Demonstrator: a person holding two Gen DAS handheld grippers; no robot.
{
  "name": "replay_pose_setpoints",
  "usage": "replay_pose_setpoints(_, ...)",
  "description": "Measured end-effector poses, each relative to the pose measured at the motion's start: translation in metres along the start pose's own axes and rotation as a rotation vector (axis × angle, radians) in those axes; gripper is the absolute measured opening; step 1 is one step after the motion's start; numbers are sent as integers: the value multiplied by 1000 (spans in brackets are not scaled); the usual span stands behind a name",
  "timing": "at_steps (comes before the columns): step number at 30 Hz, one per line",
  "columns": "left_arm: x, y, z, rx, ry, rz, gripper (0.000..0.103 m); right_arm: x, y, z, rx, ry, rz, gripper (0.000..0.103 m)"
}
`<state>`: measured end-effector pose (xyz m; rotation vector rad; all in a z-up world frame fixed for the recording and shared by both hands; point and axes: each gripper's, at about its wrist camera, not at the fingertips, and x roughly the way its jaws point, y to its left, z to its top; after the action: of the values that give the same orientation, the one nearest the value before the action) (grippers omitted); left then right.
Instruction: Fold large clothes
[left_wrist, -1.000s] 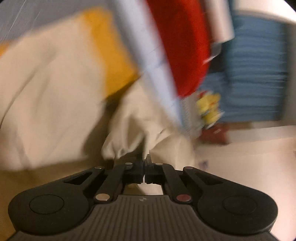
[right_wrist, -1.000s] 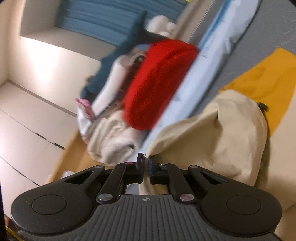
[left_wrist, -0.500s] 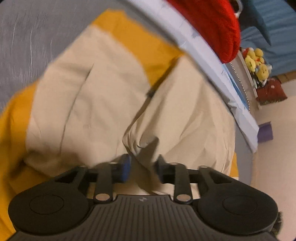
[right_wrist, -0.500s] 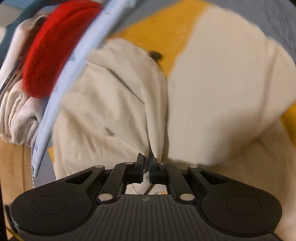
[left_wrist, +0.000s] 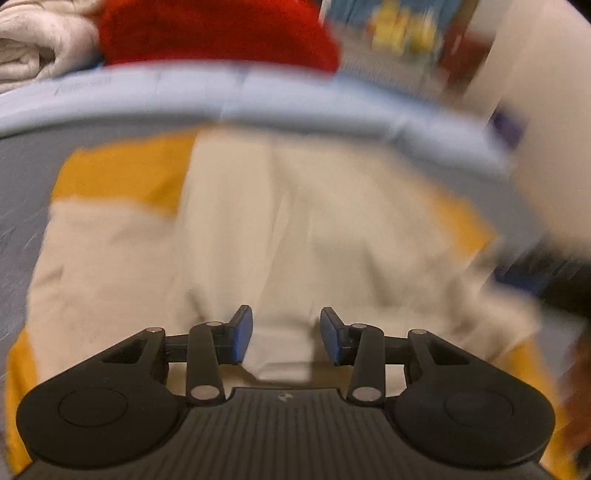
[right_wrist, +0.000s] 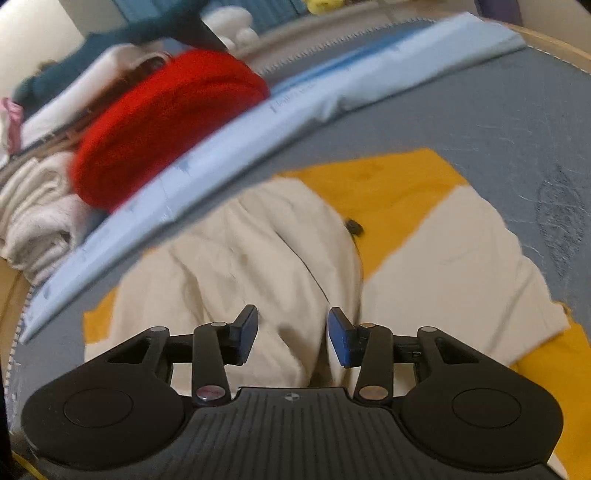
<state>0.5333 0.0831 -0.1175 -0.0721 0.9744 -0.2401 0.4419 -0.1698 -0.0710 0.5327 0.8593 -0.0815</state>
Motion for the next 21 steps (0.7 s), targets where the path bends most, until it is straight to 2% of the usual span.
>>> replay_pose_setpoints(1,9,2,-4,8,34,49,40,2,-4,-1,7,7,23,45)
replay_pose_setpoints(3,14,8,-6,-21,41,63,39,19,-16,-4,69,85,52,45)
replay_pose_setpoints(4,13,10,-5,-34,41,54,39,30,-23,-8,110,150,47,44)
replay_pose_setpoints(6,10,9,-2,-28,38,46,40,47,-35,-19,125,262,-25,42)
replay_pose_setpoints(9,-17,19,-6,-56,-16,1,43,42,-31,-18,92,248,-61,41)
replay_pose_setpoints(11,-32,25,-1,-82,-75,-30,43,31,-24,-14,47,200,-102,42)
replay_pose_setpoints(13,-35,29,4,-98,-104,-19,42,18,-16,-11,10,129,-117,42)
replay_pose_setpoints(15,-28,33,5,-98,-63,23,39,6,-9,-10,-24,57,-91,42)
replay_pose_setpoints(17,-13,36,-1,-88,30,93,37,7,-2,-10,-56,27,-58,43)
replay_pose_setpoints(19,-9,38,-5,-104,53,126,37,14,-4,-12,-38,66,-59,43)
replay_pose_setpoints(21,-18,36,0,-113,11,116,37,24,-11,-15,-35,128,-148,43)
